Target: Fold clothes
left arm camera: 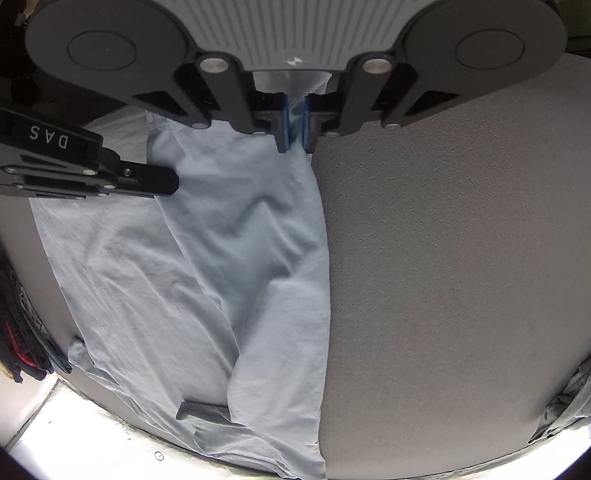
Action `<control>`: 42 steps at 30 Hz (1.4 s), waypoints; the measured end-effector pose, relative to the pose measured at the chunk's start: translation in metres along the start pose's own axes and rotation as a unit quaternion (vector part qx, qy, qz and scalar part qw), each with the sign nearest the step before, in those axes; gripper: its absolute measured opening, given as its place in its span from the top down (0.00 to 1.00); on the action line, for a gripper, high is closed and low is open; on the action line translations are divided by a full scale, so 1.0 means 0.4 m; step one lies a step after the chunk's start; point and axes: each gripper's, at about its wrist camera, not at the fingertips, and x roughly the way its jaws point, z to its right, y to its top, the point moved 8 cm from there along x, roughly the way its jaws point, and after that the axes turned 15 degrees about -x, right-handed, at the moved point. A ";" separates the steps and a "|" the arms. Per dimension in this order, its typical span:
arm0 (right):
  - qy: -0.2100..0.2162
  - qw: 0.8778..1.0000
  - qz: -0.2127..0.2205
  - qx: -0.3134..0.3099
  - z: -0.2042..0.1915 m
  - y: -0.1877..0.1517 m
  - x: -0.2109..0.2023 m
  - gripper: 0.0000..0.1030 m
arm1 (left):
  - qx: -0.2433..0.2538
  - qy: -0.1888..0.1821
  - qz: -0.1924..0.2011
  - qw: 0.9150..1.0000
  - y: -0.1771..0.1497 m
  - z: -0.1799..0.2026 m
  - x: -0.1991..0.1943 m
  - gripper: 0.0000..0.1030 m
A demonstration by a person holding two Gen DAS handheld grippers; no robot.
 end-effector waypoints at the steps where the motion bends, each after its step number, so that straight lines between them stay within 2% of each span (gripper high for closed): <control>1: -0.008 1.000 0.003 -0.008 0.000 -0.005 -0.021 0.98 | 0.004 -0.006 -0.004 1.000 -0.006 0.004 -0.005 0.94; 3: -0.028 0.999 -0.002 -0.016 0.010 -0.022 -0.044 0.98 | 0.002 -0.018 -0.020 1.000 -0.025 0.009 -0.005 0.95; 7: -0.040 0.998 -0.044 0.012 0.052 -0.074 -0.004 0.98 | -0.020 -0.019 -0.047 0.999 -0.044 0.003 0.030 0.94; 11: -0.037 0.998 -0.040 0.017 0.061 -0.076 -0.009 0.97 | -0.021 -0.013 -0.053 0.998 -0.048 0.009 0.034 0.92; 19: -0.018 0.997 -0.068 0.030 0.079 -0.079 0.019 0.96 | -0.029 -0.001 -0.076 0.997 -0.041 0.013 0.040 0.91; 21: -0.020 0.997 -0.071 0.031 0.084 -0.069 0.014 0.86 | -0.030 0.006 -0.083 0.996 -0.038 0.020 0.041 0.85; 23: -0.035 0.997 -0.061 0.025 0.097 -0.053 -0.007 0.68 | -0.023 0.016 -0.084 0.996 -0.034 0.029 0.038 0.70; 24: -0.041 0.997 -0.054 0.022 0.104 -0.045 -0.020 0.65 | -0.018 0.023 -0.083 0.996 -0.031 0.034 0.035 0.61; 26: -0.050 0.998 -0.038 0.023 0.122 -0.029 -0.044 0.61 | -0.001 0.047 -0.069 0.996 -0.019 0.041 0.027 0.51; 29: -0.072 0.997 -0.024 0.025 0.159 -0.013 -0.070 0.56 | 0.015 0.070 -0.047 0.996 0.008 0.053 0.012 0.50; 33: -0.083 0.995 -0.011 0.053 0.224 -0.008 -0.091 0.55 | 0.018 0.066 -0.036 0.997 0.042 0.080 0.011 0.41; 38: -0.094 0.992 0.005 0.083 0.303 0.009 -0.106 0.53 | 0.033 0.083 -0.024 0.996 0.089 0.139 0.045 0.40; 42: -0.099 0.990 0.017 0.097 0.355 0.030 -0.110 0.52 | 0.043 0.077 -0.018 0.996 0.130 0.198 0.071 0.36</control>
